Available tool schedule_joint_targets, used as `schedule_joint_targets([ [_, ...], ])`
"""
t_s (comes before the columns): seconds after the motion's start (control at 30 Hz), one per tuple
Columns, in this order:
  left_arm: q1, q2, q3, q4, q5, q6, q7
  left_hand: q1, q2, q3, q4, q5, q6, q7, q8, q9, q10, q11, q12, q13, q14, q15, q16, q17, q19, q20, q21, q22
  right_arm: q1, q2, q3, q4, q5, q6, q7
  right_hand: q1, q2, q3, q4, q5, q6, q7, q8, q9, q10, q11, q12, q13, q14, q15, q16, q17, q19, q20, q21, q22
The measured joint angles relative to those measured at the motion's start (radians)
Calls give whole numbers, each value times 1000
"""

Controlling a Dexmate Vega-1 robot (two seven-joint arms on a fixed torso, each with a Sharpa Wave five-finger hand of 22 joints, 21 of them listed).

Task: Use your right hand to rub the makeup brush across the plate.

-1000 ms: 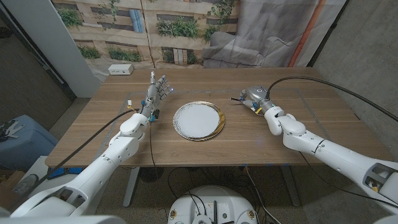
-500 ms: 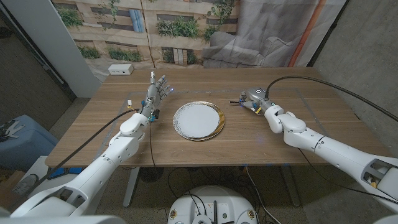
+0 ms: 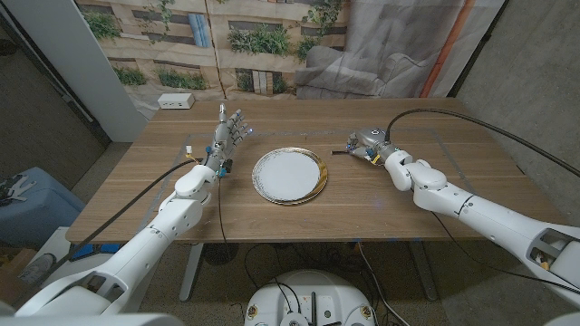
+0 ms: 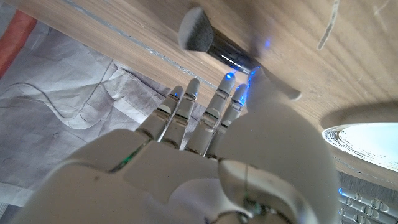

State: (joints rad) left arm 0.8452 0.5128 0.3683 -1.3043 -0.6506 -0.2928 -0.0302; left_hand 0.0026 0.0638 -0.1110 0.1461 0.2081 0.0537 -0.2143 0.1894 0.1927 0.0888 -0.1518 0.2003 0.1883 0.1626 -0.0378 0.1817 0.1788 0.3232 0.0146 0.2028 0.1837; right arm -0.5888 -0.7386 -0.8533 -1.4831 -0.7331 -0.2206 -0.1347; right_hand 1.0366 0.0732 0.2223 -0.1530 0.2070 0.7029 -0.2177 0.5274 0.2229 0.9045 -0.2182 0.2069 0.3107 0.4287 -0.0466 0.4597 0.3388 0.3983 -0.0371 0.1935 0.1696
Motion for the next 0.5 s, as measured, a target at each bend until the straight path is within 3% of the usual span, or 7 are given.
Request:
schedule_joint_targets([
  [0.17,0,0,0,0,0,0,0,0,0,0,0,0,0,0,0,0,0,0,0,0,0,0,0,0,0,0,0,0,0,-5,4,-17,0,-7,22,-29,-29,-24,3,0,-48,1,-27,-5,-65,0,-7,0,-36,3,-14,3,-18,18,0,0],
  [0.5,0,0,0,0,0,1,0,0,0,0,0,0,0,0,0,0,0,0,0,0,0,0,0,0,0,0,0,0,-6,-16,12,-45,4,-15,58,-99,-51,-49,19,0,-128,-2,-75,-9,-172,0,-15,-9,-90,4,-46,-4,-53,53,0,0],
])
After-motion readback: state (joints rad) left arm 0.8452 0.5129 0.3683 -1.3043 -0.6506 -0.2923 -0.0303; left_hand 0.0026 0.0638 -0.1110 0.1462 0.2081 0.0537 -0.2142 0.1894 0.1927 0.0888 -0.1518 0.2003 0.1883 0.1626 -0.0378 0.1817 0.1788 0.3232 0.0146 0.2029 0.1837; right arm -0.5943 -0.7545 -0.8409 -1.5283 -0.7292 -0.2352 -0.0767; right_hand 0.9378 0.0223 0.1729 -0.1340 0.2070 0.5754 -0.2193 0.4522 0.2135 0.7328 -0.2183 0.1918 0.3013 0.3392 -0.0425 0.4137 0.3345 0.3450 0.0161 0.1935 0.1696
